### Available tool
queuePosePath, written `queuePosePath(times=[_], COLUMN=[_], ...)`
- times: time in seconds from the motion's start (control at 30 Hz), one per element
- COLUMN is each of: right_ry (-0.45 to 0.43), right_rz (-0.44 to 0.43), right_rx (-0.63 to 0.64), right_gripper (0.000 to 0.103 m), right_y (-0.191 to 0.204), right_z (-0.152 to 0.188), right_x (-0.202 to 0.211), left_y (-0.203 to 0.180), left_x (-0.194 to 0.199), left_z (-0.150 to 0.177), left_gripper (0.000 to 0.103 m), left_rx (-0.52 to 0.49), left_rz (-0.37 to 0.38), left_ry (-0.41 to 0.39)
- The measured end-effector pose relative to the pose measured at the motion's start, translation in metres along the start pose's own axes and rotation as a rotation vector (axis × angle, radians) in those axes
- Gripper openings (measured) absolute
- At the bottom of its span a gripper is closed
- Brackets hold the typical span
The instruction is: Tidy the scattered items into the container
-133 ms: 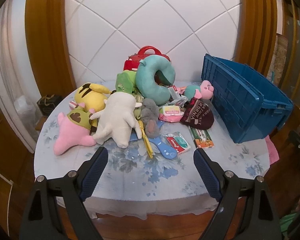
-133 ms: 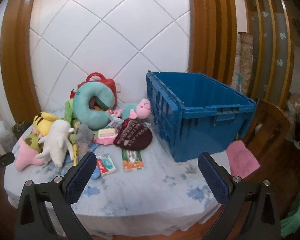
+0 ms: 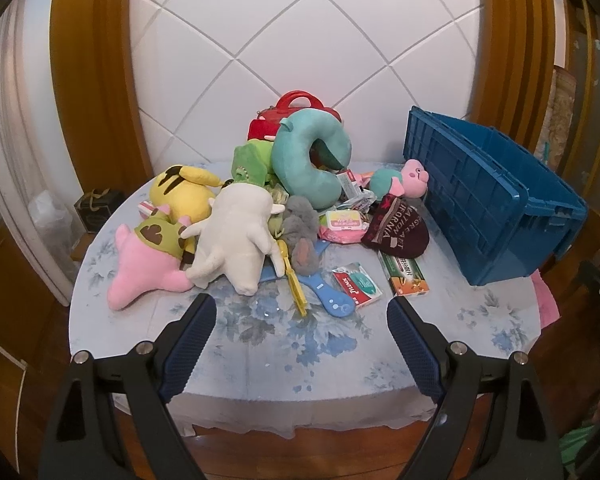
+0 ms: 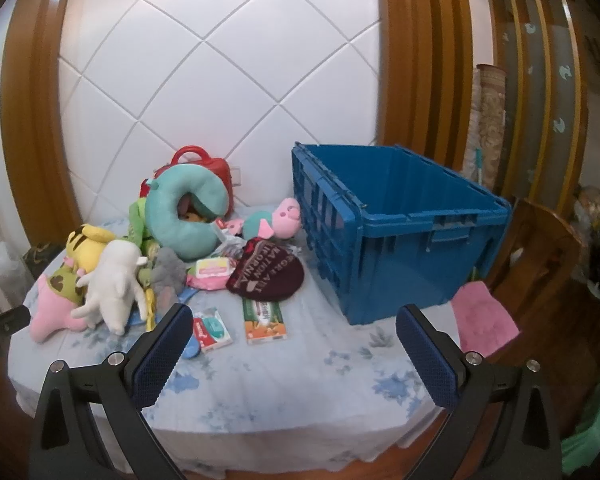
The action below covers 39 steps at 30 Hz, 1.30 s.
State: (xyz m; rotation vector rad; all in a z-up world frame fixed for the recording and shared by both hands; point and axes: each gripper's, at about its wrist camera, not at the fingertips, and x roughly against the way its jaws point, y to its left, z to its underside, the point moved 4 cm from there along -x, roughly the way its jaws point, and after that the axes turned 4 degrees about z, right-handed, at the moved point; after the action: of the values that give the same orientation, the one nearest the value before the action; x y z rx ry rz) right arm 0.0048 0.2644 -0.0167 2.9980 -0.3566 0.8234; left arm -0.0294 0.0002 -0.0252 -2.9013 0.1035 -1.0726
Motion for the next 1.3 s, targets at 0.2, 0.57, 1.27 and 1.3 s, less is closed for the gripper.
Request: queuePosePath(times=[0.2,0.57,1.27,1.3], right_ry=[0.006,0.020,0.037,0.038], right_rz=[-0.003,0.007,-0.001,-0.002], right_rx=[-0.003,0.000,-0.009,-0.011], right_gripper=[0.103,0.103,0.103,0.103], right_y=[-0.003,-0.005,-0.014,-0.014], right_z=[0.003,0.001,0.004,0.004], right_x=[-0.003,-0.007,-0.017,-0.017], left_y=[-0.001,0.002,0.001,0.001], left_x=[-0.003,-0.005,-0.013,-0.013], left_z=[0.003,-0.003,-0.002,-0.002], left_gripper=[0.088,0.088,0.088,0.088], left_rx=[0.000,-0.018,-0.007,-0.007], left_rz=[-0.009,0.007,0.001,0.000], left_ry=[0.004,0.014,0.032,0.031])
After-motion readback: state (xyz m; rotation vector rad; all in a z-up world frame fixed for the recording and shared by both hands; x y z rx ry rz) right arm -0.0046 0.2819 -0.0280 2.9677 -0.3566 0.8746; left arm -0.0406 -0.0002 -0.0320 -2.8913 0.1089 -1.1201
